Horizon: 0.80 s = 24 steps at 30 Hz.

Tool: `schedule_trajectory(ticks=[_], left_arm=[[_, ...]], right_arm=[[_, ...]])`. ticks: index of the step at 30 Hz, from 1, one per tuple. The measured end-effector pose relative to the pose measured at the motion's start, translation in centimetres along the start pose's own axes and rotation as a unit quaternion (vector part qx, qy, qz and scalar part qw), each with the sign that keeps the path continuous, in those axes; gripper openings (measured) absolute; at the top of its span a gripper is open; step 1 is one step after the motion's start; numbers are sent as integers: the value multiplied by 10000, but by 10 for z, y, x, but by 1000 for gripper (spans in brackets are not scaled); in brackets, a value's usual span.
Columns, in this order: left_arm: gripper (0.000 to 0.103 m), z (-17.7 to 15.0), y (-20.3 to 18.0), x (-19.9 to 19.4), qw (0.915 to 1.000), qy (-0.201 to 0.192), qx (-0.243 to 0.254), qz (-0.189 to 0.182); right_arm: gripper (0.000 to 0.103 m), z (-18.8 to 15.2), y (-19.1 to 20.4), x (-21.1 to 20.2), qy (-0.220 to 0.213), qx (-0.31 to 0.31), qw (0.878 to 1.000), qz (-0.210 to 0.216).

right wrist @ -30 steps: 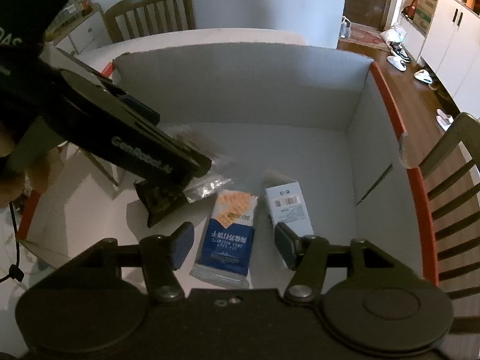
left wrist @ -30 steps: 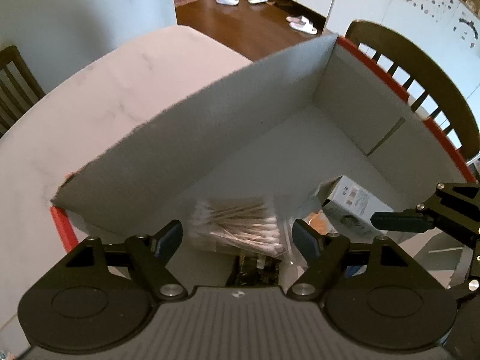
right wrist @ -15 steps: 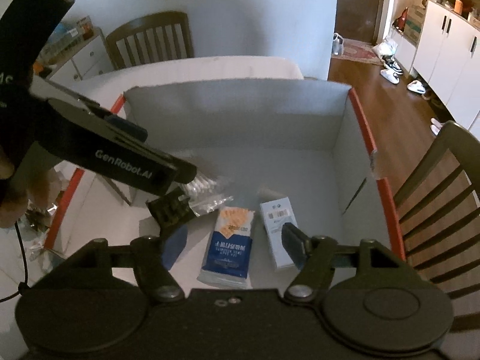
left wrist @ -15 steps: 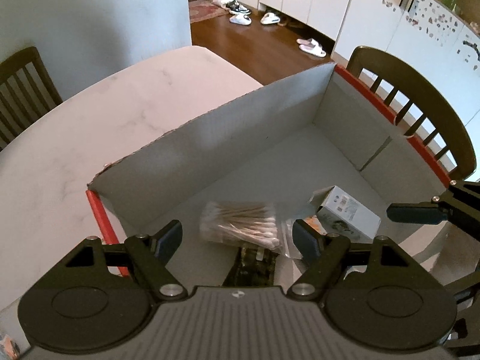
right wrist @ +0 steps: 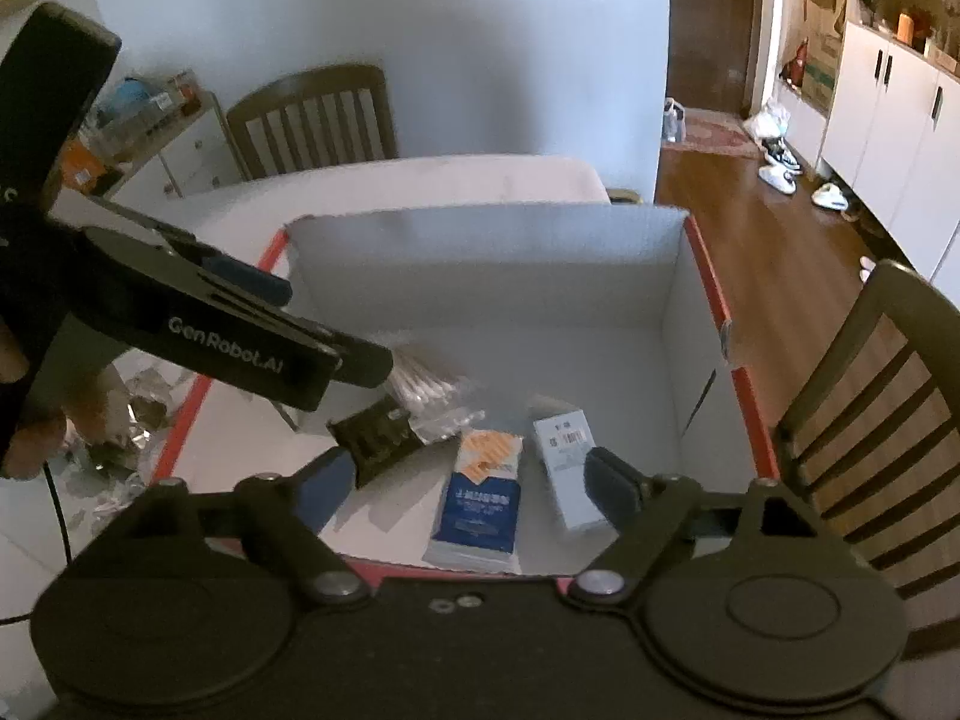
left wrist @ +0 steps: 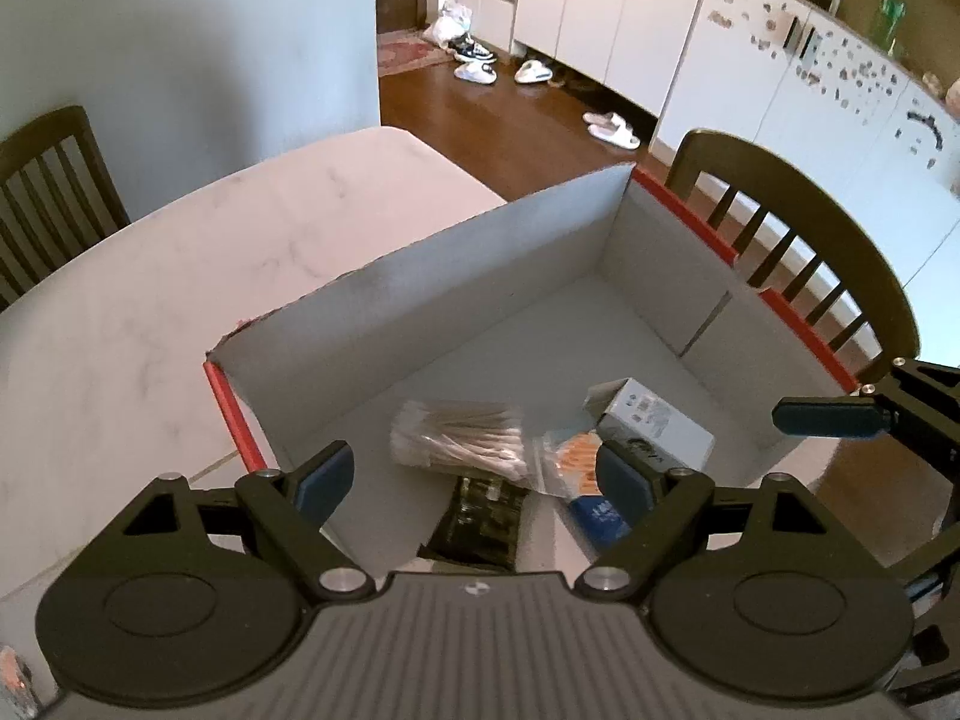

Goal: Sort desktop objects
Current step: 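Withdraw both tools from the shoebox back toward the turntable items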

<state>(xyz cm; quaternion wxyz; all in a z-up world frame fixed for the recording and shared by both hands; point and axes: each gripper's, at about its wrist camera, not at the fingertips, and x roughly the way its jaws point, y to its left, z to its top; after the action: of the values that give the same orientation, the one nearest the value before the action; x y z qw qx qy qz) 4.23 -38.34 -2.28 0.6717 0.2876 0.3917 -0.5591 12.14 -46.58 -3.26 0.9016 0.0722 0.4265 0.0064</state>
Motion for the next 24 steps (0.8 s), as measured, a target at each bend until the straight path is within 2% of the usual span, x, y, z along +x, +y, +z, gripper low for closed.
schedule_trajectory(ticks=[2,10,12,24], left_arm=[[93,-3,0,-7,10000,-68,-37,-46],[93,-21,2,-37,9986,-405,-218,-265],[103,-27,3,-46,9979,-502,-246,-315],[103,-67,7,-91,9945,-894,-333,-428]], right_arm=[[89,-1,3,-5,-53,-28,10000,-3],[92,-7,13,-21,-220,-16,9997,96],[92,-9,18,-24,-265,13,9996,133],[94,-22,41,-30,-419,-116,9990,-44]])
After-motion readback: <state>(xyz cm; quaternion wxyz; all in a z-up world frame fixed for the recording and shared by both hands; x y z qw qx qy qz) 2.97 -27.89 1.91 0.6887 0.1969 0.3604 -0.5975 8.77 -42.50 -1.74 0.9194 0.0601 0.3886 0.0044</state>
